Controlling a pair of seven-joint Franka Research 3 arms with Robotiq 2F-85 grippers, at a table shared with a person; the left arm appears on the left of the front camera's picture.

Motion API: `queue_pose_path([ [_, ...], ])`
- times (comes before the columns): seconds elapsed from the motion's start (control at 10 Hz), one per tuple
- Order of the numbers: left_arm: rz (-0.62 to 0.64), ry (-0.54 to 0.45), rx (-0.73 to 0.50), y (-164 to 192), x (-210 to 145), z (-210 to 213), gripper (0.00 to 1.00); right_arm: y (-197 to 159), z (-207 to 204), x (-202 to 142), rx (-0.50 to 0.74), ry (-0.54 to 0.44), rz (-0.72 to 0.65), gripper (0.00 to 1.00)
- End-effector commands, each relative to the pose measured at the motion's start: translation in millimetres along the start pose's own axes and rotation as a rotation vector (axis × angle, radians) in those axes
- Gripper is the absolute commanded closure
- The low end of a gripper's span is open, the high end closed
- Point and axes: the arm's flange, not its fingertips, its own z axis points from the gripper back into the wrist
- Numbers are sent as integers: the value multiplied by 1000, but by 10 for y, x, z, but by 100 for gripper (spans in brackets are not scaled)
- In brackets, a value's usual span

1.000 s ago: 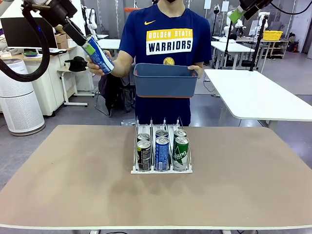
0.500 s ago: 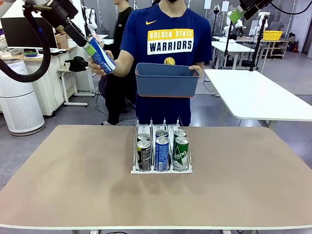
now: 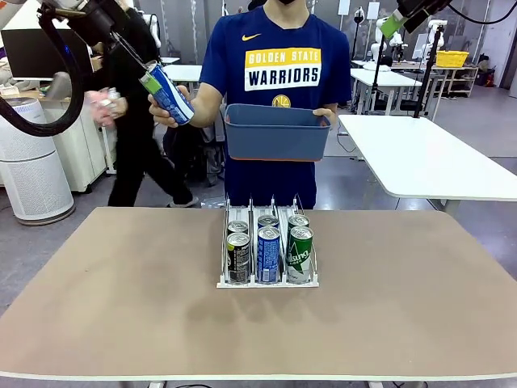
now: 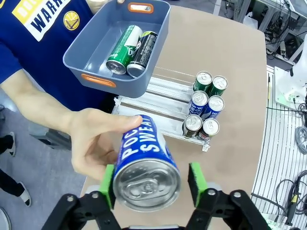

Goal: Fill the beverage cans into the dispenser.
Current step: Pick up the Ionic drink handed by the human.

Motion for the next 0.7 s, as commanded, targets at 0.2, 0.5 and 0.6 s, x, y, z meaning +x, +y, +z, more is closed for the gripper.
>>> queue_pose_path([
  [0.2, 2, -4, 28, -3, 17, -7, 88, 5, -7, 1, 16, -11, -13, 0],
  [0.5, -3, -3, 38, 1, 15, -5, 100, 5, -7, 1, 16, -11, -13, 0],
  [0.6, -5, -2, 43, 0, 21, -4, 100, 5, -7, 1, 16, -11, -13, 0],
])
